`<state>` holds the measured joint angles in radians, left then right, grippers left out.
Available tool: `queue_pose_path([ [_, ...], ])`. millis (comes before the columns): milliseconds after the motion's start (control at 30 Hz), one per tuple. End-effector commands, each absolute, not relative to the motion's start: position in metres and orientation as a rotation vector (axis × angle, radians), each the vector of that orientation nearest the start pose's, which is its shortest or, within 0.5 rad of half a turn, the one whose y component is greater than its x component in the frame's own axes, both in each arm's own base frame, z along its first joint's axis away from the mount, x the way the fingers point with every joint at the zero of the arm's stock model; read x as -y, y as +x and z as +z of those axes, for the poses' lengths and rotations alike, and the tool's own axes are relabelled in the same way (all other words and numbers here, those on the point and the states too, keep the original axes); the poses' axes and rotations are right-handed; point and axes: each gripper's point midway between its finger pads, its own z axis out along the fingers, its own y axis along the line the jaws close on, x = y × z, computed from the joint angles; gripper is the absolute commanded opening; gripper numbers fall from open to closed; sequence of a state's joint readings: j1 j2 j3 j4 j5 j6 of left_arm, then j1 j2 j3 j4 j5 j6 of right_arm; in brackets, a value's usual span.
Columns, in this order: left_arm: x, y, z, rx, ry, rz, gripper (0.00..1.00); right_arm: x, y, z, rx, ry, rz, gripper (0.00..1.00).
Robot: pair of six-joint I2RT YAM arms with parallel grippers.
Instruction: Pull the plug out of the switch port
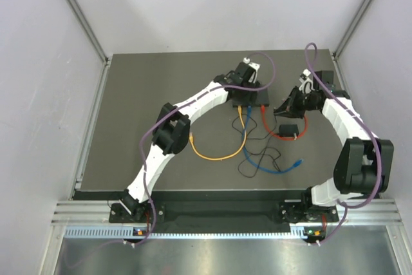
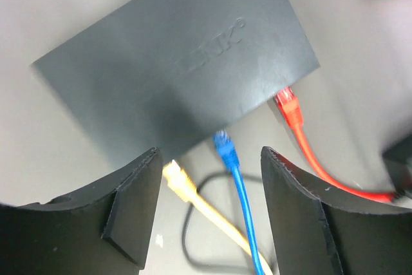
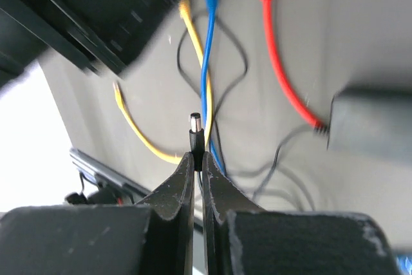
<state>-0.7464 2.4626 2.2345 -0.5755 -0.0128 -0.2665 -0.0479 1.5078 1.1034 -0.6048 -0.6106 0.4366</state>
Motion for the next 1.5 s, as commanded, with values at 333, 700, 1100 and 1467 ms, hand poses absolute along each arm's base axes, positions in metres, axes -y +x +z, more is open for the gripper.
queue_pose_path([
  [333,0.389,0.417,0.201,-2.373,0.376,-0.657,0.66,-0.024,0.226,0.105,-2.668,0.797,0.311,0.0],
  [700,0.388,0.382,0.195,-2.426,0.42,-0.796,0.64,0.072,0.226,0.043,-2.603,1.271,0.05,0.09],
  [1100,0.4,0.385,0.173,-2.442,0.512,-0.838,0.63,0.076,0.243,0.098,-2.606,0.945,-0.064,0.82],
  [1467,0.408,0.404,0.167,-2.392,0.517,-0.811,0.63,-0.063,0.372,0.167,-2.432,0.446,0.563,0.68],
])
